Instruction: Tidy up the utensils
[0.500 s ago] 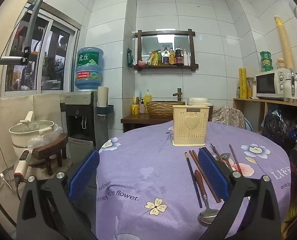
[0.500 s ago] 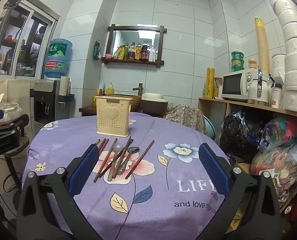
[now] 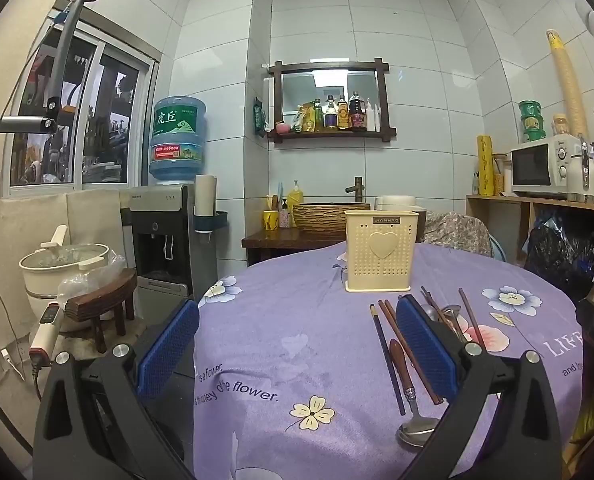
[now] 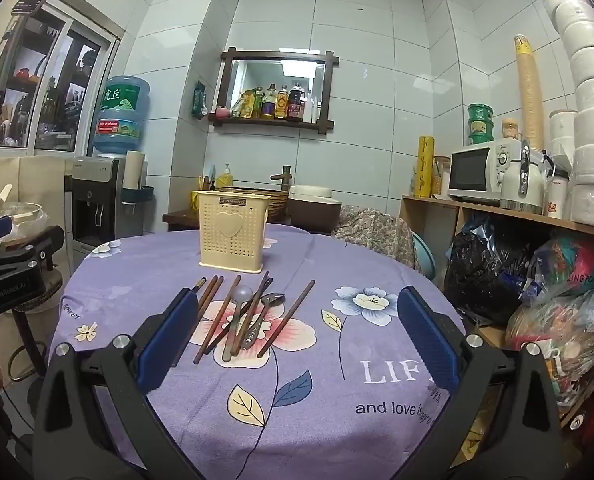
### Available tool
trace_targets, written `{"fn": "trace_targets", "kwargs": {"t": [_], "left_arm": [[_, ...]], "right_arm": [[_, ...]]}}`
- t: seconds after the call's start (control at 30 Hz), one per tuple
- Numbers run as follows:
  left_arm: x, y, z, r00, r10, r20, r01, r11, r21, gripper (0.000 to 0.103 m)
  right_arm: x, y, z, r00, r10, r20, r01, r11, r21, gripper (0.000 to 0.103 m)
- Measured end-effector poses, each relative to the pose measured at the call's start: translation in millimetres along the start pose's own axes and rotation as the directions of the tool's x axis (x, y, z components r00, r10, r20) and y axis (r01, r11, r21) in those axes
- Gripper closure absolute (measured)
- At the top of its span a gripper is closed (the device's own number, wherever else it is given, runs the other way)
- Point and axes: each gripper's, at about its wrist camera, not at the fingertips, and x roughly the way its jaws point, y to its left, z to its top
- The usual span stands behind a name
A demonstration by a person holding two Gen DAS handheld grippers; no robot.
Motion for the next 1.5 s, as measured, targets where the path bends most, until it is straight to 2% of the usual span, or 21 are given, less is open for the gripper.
{"fn": "trace_targets", "kwargs": {"t": [1.5], "left_arm": [[-0.6, -1.3, -3.5, 1.000, 0.006, 0.006, -0.006, 1.000, 0.004, 0.005]], "right_arm": [[-2.1, 3.8, -1.3, 1.000, 0.008, -0.007, -0.008, 1.000, -0.005, 0.005]]}}
